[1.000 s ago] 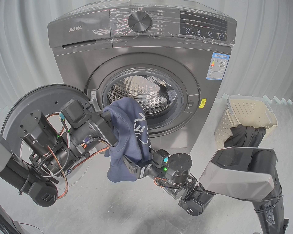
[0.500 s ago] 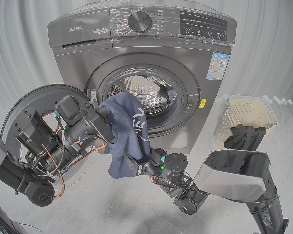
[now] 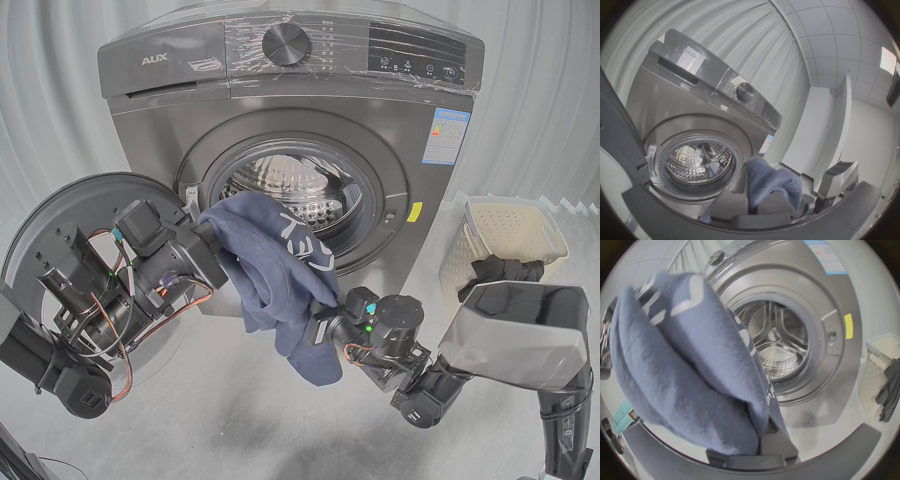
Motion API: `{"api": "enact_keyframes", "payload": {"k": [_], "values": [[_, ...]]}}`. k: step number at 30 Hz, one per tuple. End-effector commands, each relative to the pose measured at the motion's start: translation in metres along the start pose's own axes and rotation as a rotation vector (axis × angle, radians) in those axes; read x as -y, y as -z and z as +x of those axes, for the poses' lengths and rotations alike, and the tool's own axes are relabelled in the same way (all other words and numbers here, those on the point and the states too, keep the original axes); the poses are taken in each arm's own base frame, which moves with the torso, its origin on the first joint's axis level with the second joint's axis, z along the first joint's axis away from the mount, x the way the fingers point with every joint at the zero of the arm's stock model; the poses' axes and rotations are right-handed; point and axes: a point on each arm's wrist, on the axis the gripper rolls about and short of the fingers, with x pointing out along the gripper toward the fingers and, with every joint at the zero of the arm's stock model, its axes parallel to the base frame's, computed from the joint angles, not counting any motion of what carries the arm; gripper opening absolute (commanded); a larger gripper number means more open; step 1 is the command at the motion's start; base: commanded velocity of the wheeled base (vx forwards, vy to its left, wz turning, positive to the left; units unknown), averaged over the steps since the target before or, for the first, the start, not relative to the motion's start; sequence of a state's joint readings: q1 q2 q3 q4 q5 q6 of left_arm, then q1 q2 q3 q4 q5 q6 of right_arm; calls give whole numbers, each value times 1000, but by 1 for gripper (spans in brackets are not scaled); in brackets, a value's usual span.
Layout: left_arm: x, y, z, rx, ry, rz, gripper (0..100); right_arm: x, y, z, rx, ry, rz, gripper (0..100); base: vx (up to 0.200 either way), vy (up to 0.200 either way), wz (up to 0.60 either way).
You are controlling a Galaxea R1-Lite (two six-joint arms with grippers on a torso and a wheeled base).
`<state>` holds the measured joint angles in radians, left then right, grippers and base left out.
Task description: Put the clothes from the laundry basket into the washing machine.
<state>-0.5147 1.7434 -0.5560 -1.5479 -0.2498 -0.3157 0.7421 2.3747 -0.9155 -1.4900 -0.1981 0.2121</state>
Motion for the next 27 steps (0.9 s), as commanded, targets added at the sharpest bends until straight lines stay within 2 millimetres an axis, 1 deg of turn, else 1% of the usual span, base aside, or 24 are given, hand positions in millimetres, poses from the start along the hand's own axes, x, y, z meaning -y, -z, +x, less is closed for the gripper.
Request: {"api": "enact_keyframes", "payload": {"k": [1, 2, 4, 6, 10, 11, 13, 14, 15, 19, 22, 27], "values": [[-16, 13, -4, -50, -53, 5, 0, 16, -36, -10, 62, 50, 10, 0, 0, 0, 0], [-19, 16, -8, -69, -62, 6, 0, 19, -43, -9, 81, 63, 17, 0, 0, 0, 0], [-20, 20, -11, -89, -67, 15, 0, 20, -47, -8, 94, 68, 20, 0, 0, 0, 0], [-21, 26, -15, -118, -70, 33, 0, 20, -49, -8, 99, 69, 22, 0, 0, 0, 0], [-28, 39, -19, -182, -65, 71, 0, 19, -51, -8, 110, 83, 28, 0, 0, 0, 0], [-31, 49, -25, -226, -70, 78, 0, 20, -52, -6, 116, 90, 30, 0, 0, 0, 0], [-33, 61, -31, -285, -67, 86, 0, 19, -53, -6, 122, 87, 33, 0, 0, 0, 0], [-33, 62, -32, -291, -65, 88, 0, 19, -53, -5, 123, 86, 33, 0, 0, 0, 0], [-34, 71, -36, -332, -52, 98, 0, 16, -53, -5, 122, 81, 32, 0, 0, 0, 0], [-37, 86, -40, -392, -54, 106, 0, 12, -54, -5, 124, 71, 34, 0, 0, 0, 0], [-40, 91, -40, -409, -60, 103, 0, 12, -54, -4, 121, 71, 33, 0, 0, 0, 0], [-43, 92, -39, -408, -70, 102, 0, 13, -54, -4, 123, 74, 34, 0, 0, 0, 0]]}}
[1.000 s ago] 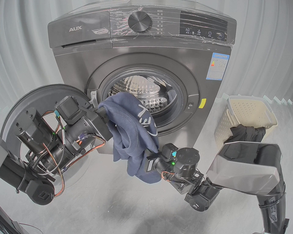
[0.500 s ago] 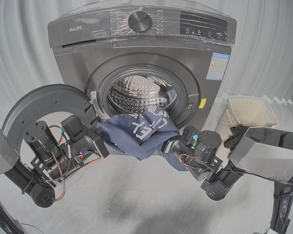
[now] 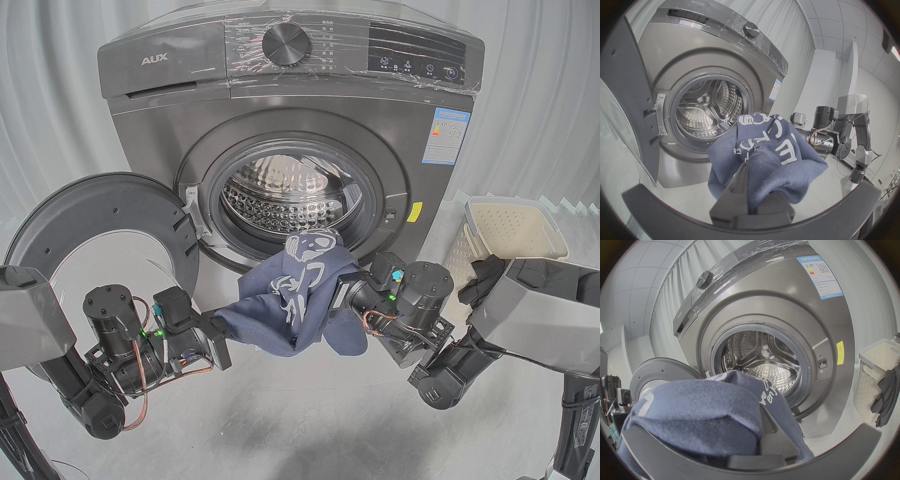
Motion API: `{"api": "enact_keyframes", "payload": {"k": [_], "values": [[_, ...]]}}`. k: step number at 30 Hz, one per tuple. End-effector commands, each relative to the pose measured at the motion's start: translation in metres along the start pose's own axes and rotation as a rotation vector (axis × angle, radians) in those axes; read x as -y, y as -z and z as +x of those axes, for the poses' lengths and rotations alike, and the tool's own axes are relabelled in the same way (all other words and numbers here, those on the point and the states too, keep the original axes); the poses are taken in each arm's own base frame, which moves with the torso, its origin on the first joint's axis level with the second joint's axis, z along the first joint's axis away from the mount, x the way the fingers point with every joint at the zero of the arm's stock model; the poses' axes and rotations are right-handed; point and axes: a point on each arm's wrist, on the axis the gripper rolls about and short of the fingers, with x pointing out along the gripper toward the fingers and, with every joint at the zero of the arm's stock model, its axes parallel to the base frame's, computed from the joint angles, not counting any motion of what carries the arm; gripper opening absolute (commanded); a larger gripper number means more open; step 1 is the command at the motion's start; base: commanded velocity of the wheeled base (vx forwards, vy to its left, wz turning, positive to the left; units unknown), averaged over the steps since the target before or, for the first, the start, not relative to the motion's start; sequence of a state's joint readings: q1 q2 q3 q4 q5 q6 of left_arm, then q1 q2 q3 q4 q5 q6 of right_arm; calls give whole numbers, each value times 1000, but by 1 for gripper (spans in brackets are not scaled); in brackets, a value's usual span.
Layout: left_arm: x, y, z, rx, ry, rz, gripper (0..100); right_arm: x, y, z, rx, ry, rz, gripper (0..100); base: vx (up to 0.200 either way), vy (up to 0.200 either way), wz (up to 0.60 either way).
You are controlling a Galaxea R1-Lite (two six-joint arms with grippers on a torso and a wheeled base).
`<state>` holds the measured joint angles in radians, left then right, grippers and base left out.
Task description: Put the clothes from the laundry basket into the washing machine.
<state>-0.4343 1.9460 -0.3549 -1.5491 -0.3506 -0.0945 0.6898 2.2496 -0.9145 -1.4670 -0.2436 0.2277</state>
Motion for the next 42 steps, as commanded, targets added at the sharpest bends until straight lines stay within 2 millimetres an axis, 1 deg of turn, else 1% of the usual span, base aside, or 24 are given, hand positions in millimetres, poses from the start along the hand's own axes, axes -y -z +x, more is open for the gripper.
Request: {"api": "enact_keyframes", "payload": {"k": [1, 2, 3, 5, 7, 9, 10, 17, 22, 24, 27, 29, 30, 31, 34, 35, 39, 42], "values": [[-3, 9, 1, -33, -7, -12, 0, 1, -2, 0, 5, 3, 0, 0, 0, 0, 0], [-3, 11, 1, -41, -8, -15, 0, 2, -2, 1, 5, 6, -1, 0, 0, 0, 0], [-3, 11, 1, -41, -8, -15, 100, 2, -2, 1, 5, 6, -1, 0, 0, 0, 0], [-3, 15, 2, -54, -9, -19, 100, 7, -4, 2, 14, 18, -1, 0, 0, 0, 0], [2, 20, -4, -85, 2, -13, 100, 20, -11, 7, 37, 50, -2, 0, 0, 0, 0], [4, 22, -6, -99, 8, -5, 100, 25, -14, 9, 49, 60, -3, 0, 0, 0, 0], [6, 25, -7, -113, 23, 14, 100, 29, -19, 12, 67, 71, 0, 0, 0, 0, 0], [8, 28, -11, -131, 37, 45, 100, 35, -24, 15, 89, 102, 11, 0, 0, 0, 0], [8, 31, -16, -151, 56, 42, 100, 33, -24, 15, 89, 95, 12, 0, 0, 0, 0], [8, 32, -15, -151, 67, 57, 100, 27, -21, 13, 78, 78, 10, 0, 0, 0, 0], [7, 28, -10, -127, 69, 70, 100, 0, -12, 8, 53, 9, 12, 0, 0, 0, 0], [7, 26, -6, -116, 67, 73, 100, -9, -8, 6, 40, -16, 9, 0, 0, 0, 0], [7, 27, -6, -116, 67, 73, 100, -11, -7, 6, 39, -18, 10, 0, 0, 0, 0], [6, 26, -3, -110, 64, 76, 100, -20, -3, 5, 28, -44, 6, 0, 0, 0, 0], [5, 25, -1, -101, 63, 79, 100, -25, 2, 3, 11, -57, 5, 0, 0, 0, 0], [4, 23, 2, -87, 54, 80, 100, -29, 7, 3, -1, -67, 3, 0, 0, 0, 0], [4, 20, 6, -71, 51, 81, 100, -36, 13, 1, -11, -88, 5, 0, 0, 0, 0], [6, 24, 9, -85, 60, 77, 100, -41, 14, -1, -11, -101, 9, 0, 0, 0, 0]]}}
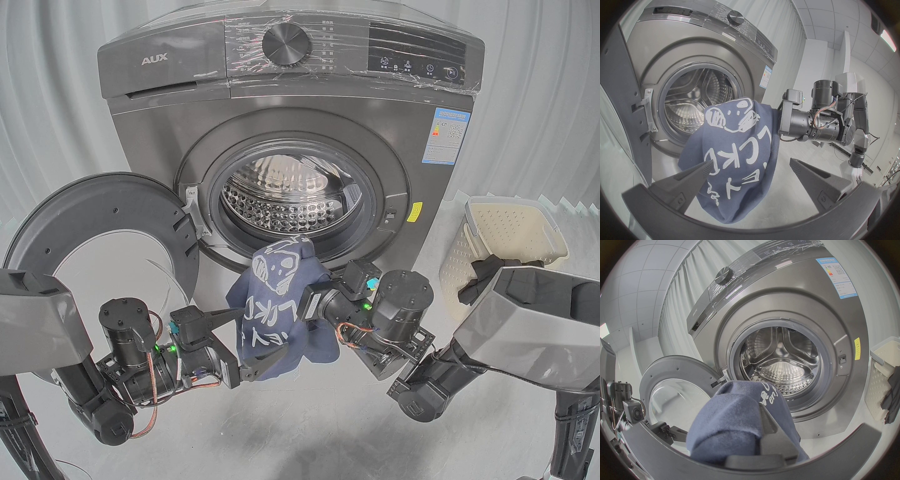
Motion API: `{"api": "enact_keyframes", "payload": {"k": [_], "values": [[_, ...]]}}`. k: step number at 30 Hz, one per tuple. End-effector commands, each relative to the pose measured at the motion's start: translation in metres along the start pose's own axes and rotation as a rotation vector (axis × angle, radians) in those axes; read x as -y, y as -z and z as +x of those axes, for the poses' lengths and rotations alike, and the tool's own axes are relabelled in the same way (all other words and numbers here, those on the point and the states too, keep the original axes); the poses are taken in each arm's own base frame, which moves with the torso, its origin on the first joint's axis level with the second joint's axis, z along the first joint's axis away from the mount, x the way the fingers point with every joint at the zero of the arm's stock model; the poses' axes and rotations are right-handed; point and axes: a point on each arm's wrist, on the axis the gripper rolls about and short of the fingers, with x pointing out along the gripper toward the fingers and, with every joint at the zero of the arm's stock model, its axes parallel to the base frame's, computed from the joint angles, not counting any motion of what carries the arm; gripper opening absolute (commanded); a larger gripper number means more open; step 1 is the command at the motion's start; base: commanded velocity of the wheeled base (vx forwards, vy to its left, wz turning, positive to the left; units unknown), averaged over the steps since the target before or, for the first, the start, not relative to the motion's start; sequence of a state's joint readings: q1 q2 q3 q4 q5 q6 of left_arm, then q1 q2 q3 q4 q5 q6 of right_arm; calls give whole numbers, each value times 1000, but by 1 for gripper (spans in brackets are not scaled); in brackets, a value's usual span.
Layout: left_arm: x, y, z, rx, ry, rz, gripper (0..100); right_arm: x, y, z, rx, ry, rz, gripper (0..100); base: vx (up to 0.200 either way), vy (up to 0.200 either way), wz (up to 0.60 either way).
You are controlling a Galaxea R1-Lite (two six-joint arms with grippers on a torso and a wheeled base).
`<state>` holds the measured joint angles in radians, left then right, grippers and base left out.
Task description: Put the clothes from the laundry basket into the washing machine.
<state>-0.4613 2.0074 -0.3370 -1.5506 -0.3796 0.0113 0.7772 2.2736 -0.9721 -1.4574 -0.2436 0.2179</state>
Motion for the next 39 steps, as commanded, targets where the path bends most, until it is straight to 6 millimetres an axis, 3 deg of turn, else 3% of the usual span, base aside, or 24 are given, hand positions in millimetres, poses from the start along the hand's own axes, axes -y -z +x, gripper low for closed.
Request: {"api": "enact_keyframes", "payload": {"k": [1, 15, 26, 31, 32, 39], "values": [[1, 5, 5, -13, 9, -4, 100, -7, 6, -1, -11, -16, 3, 0, 0, 0, 0], [-6, 15, 14, -36, -24, -14, 100, -46, 13, -16, -31, -102, 31, 0, 0, 0, 0], [-28, 8, 25, 26, -155, -51, 100, -43, 17, -26, -54, -100, 26, 0, 0, 0, 0], [-29, 6, 26, 34, -157, -54, 100, -46, 18, -29, -57, -110, 27, 0, 0, 0, 0], [-29, 6, 26, 35, -157, -53, 0, -47, 18, -30, -58, -113, 28, 0, 0, 0, 0], [-31, 0, 28, 62, -175, -47, 0, -44, 22, -32, -75, -97, 22, 0, 0, 0, 0]]}}
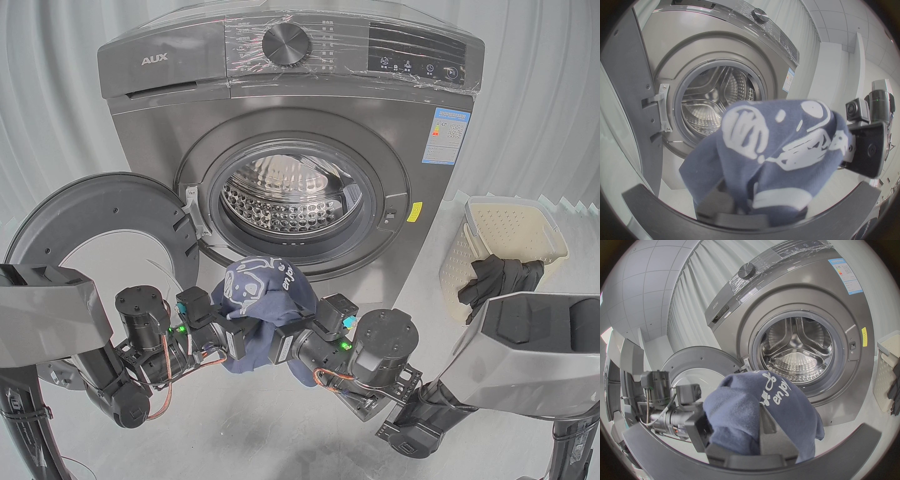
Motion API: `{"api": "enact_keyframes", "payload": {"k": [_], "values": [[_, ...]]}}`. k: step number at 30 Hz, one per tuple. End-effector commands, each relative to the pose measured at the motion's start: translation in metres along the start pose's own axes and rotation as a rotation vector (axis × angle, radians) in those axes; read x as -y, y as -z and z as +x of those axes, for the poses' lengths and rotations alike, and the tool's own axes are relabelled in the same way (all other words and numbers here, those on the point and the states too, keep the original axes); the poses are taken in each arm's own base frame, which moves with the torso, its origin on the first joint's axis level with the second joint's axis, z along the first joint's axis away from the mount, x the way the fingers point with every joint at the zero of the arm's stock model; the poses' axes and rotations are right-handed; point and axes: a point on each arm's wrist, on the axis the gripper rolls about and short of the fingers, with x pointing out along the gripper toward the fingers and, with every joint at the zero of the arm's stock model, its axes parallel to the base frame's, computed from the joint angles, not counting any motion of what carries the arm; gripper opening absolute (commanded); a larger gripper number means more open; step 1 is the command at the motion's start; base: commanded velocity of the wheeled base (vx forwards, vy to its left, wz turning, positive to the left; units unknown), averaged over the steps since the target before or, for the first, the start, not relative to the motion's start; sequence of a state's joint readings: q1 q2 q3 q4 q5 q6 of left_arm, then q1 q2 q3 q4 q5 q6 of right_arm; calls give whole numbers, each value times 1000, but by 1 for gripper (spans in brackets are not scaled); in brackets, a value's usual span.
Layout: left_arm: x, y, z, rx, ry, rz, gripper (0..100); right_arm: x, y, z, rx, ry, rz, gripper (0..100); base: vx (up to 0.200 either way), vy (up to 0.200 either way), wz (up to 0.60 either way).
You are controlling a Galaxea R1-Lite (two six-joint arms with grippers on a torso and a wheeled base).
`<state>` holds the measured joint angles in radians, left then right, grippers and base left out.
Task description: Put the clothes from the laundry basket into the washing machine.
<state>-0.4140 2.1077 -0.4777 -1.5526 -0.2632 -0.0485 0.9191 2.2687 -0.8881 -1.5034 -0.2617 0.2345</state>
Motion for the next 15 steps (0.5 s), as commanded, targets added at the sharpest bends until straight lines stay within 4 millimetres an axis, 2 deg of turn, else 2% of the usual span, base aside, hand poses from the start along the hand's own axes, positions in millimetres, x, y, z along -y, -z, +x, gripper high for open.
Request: {"api": "enact_keyframes", "payload": {"k": [1, 7, 15], "values": [[-3, -6, 2, 29, -24, 3, 0, 6, 3, -2, -16, 22, -6, 0, 0, 0, 0], [-5, -21, 0, 79, -34, -3, 0, 11, 7, -6, -40, 39, -6, 0, 0, 0, 0], [-2, -21, 1, 83, -27, -2, 0, 11, 7, -6, -40, 36, 1, 0, 0, 0, 0]]}}
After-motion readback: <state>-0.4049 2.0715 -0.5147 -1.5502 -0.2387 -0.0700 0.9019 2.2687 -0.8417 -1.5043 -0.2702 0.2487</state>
